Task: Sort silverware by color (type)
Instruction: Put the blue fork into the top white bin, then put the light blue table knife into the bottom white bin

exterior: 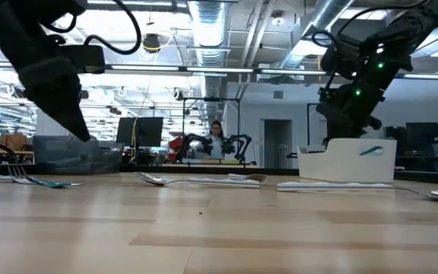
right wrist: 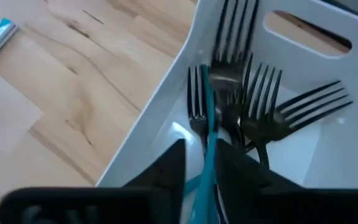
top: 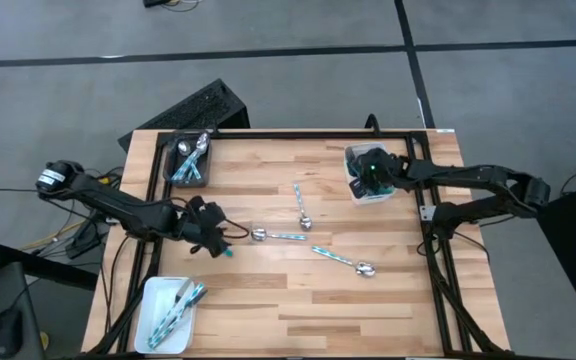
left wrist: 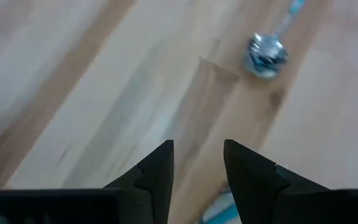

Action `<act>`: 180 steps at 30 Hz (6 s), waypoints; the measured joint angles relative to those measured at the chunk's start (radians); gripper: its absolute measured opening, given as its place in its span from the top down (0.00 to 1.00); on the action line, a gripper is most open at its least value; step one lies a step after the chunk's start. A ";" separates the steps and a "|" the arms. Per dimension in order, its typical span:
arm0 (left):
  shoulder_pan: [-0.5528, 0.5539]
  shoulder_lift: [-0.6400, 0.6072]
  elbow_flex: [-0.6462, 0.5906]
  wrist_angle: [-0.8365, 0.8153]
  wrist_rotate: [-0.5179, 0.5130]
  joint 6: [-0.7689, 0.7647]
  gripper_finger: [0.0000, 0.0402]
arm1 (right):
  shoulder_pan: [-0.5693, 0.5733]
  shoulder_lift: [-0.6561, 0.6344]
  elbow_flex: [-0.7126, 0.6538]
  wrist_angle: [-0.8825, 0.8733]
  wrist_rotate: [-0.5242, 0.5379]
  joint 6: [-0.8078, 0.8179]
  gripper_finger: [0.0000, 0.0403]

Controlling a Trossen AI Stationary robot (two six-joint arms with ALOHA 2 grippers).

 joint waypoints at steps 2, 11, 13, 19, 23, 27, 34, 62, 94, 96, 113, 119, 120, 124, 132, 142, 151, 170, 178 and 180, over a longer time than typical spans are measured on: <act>0.000 -0.002 0.000 -0.003 0.039 0.064 0.68 | 0.001 -0.007 0.000 0.004 0.000 -0.010 0.65; 0.000 0.013 0.011 -0.065 0.231 0.275 0.68 | 0.079 -0.074 0.000 0.054 0.003 0.041 0.38; -0.004 0.032 0.012 -0.091 0.267 0.312 0.68 | 0.128 -0.083 0.000 0.095 0.004 0.046 0.37; -0.008 0.130 0.012 -0.173 0.216 0.323 0.68 | 0.282 -0.085 0.000 0.179 0.009 0.059 0.37; 0.004 0.217 0.014 -0.176 0.208 0.329 0.68 | 0.357 -0.084 0.000 0.196 0.055 0.080 0.37; 0.018 0.288 0.022 -0.173 0.212 0.346 0.69 | 0.399 -0.084 0.000 0.194 0.100 0.085 0.37; 0.022 0.287 0.033 -0.168 0.193 0.344 0.93 | 0.435 -0.076 0.000 0.186 0.148 0.118 0.37; -0.010 0.253 0.172 0.342 -0.081 1.327 1.00 | 0.640 0.489 0.183 0.877 -0.151 0.164 0.37; -0.011 0.294 0.173 0.459 -0.131 1.377 1.00 | 0.557 0.720 0.548 0.546 -0.262 0.088 0.92; -0.010 0.294 0.173 0.462 -0.169 1.320 1.00 | 0.550 0.720 0.548 0.542 -0.259 0.089 0.92; -0.017 0.205 0.163 0.241 -0.168 0.594 0.80 | 0.586 0.420 0.514 -0.107 0.369 0.179 0.93; -0.049 0.150 0.086 0.286 -0.178 0.519 0.79 | 0.571 0.254 0.400 -0.279 0.485 0.327 0.93; -0.053 0.139 0.072 0.287 -0.185 0.502 0.79 | 0.568 0.225 0.376 -0.289 0.483 0.346 0.93; -0.067 0.098 0.014 0.310 -0.221 0.426 0.79 | 0.549 0.138 0.278 -0.298 0.483 0.395 0.93; -0.079 0.021 -0.076 0.349 -0.254 0.230 0.73 | 0.464 0.029 0.143 -0.358 0.494 0.482 0.93; -0.072 0.017 -0.114 0.272 -0.259 -0.118 0.56 | 0.348 0.018 0.113 -0.404 0.447 0.462 0.86; -0.073 0.017 -0.089 0.228 0.029 -0.246 0.54 | 0.312 0.018 0.114 -0.399 0.394 0.443 0.66; -0.234 0.113 -0.046 -0.125 0.280 -0.592 0.54 | 0.448 0.018 0.114 -0.393 0.423 0.485 0.39; -0.267 0.246 -0.024 -0.136 0.286 -0.566 0.58 | 0.469 0.018 0.114 -0.384 0.451 0.480 0.39; -0.267 0.254 -0.014 -0.142 0.282 -0.539 0.64 | 0.469 0.018 0.114 -0.383 0.450 0.480 0.39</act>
